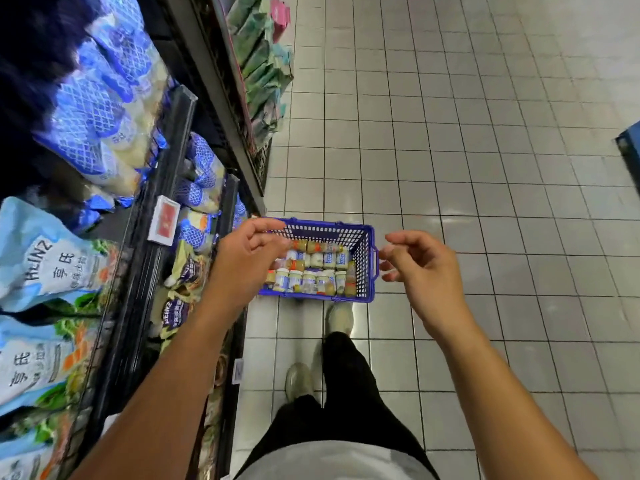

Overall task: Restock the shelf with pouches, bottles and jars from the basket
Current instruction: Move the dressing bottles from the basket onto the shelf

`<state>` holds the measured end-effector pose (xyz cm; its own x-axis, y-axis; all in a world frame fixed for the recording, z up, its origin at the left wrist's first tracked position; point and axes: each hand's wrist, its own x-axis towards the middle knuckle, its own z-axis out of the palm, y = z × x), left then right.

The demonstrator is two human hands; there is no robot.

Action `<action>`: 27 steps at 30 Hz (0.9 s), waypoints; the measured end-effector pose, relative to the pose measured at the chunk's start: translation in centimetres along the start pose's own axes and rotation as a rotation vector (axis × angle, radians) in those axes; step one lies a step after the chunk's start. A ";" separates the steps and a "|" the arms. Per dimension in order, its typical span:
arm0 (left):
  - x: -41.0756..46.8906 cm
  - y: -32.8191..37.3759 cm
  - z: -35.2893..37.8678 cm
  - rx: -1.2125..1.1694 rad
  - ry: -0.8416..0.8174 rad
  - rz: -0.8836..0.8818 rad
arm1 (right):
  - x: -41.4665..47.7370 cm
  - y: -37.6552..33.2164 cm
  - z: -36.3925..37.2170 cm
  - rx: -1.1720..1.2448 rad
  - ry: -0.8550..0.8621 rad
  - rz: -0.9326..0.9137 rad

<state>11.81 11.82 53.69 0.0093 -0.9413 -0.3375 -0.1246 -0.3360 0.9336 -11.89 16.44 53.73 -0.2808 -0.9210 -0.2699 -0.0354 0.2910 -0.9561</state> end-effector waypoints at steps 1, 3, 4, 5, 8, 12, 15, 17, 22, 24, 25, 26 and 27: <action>1.0 -0.3 0.3 -0.001 0.006 -0.014 | 1.1 0.3 -0.1 -0.006 -0.004 0.013; 3.1 -0.9 0.9 -0.001 0.025 -0.047 | 3.4 0.8 -0.2 -0.029 -0.022 0.036; 4.1 -1.2 1.2 0.001 0.037 -0.070 | 4.6 1.0 -0.2 -0.046 -0.034 0.048; 5.1 -1.5 1.5 0.000 0.051 -0.091 | 5.7 1.2 -0.2 -0.058 -0.046 0.058; 8.1 -3.0 2.2 0.007 0.085 -0.147 | 9.1 2.2 -0.2 -0.067 -0.073 0.105; 11.4 -5.3 3.2 -0.024 0.131 -0.222 | 12.8 4.6 -0.4 -0.123 -0.124 0.157; 13.6 -7.4 4.0 -0.075 0.197 -0.292 | 14.9 6.9 -0.2 -0.167 -0.147 0.205; 15.1 -9.4 4.3 -0.084 0.221 -0.335 | 16.3 8.7 0.0 -0.179 -0.159 0.242; 19.3 -16.9 4.8 -0.043 0.221 -0.479 | 19.7 14.2 1.2 -0.225 -0.189 0.342; 21.1 -20.8 5.2 -0.011 0.219 -0.542 | 21.3 16.9 1.9 -0.240 -0.197 0.379; 21.9 -22.7 5.4 0.001 0.210 -0.567 | 22.2 18.3 2.3 -0.252 -0.197 0.393; 22.8 -24.5 5.5 0.004 0.201 -0.591 | 23.1 19.8 2.6 -0.267 -0.197 0.403; 23.7 -26.4 5.7 -0.007 0.200 -0.617 | 24.1 21.4 3.0 -0.285 -0.200 0.413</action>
<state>9.71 -1.42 20.34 0.2615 -0.5627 -0.7842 -0.0311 -0.8170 0.5758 -16.51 -0.34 26.43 -0.1394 -0.7382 -0.6600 -0.2269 0.6726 -0.7044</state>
